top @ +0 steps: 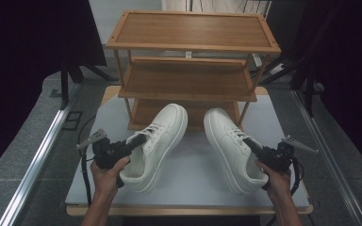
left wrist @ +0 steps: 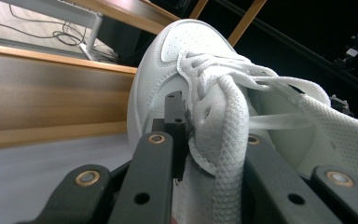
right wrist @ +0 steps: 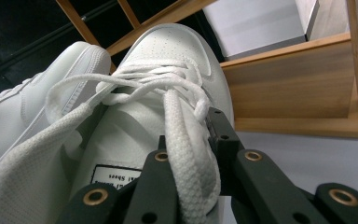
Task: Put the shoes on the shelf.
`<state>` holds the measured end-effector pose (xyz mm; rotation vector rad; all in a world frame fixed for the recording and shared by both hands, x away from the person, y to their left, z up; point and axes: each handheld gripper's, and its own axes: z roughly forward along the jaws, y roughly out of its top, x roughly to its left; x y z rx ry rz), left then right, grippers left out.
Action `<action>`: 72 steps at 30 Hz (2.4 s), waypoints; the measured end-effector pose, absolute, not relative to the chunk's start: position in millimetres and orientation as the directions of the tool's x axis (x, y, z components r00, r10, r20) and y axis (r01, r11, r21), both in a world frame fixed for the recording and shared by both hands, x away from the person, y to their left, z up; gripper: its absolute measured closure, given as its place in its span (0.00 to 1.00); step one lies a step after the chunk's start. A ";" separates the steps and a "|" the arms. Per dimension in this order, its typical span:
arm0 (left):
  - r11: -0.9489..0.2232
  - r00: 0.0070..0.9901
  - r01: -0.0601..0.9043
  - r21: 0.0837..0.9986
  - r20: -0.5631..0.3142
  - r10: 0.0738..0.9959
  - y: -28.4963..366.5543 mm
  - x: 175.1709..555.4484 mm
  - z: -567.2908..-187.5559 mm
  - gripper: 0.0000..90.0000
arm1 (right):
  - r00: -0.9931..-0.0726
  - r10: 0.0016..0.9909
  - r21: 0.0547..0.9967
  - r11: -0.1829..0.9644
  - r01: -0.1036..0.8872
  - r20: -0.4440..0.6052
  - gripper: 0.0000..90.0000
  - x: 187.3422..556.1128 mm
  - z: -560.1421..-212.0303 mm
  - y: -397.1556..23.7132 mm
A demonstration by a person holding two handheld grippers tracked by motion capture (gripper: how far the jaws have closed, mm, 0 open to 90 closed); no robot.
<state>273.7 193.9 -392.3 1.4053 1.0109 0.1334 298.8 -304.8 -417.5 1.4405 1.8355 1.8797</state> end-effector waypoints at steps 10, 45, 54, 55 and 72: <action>0.232 0.612 0.452 0.862 -0.488 0.622 189.5 277.1 -377.3 0.91 | -0.536 0.647 0.827 -0.296 0.479 0.542 0.93 301.7 -404.2 -302.4; 0.278 0.620 0.409 0.869 -0.488 0.614 186.2 308.7 -336.7 0.91 | -0.533 0.629 0.821 -0.377 0.428 0.566 0.93 323.2 -357.5 -290.2; 0.275 0.608 0.409 0.870 -0.485 0.628 179.1 320.5 -333.6 0.91 | -0.479 0.649 0.802 -0.411 0.433 0.591 0.93 334.7 -352.6 -286.8; 0.275 0.605 0.411 0.869 -0.486 0.631 178.6 322.8 -333.3 0.91 | -0.472 0.650 0.798 -0.419 0.433 0.596 0.93 336.3 -351.1 -286.5; 0.272 0.597 0.409 0.871 -0.481 0.642 172.3 338.1 -329.8 0.91 | -0.467 0.657 0.801 -0.417 0.429 0.592 0.93 348.6 -336.6 -271.8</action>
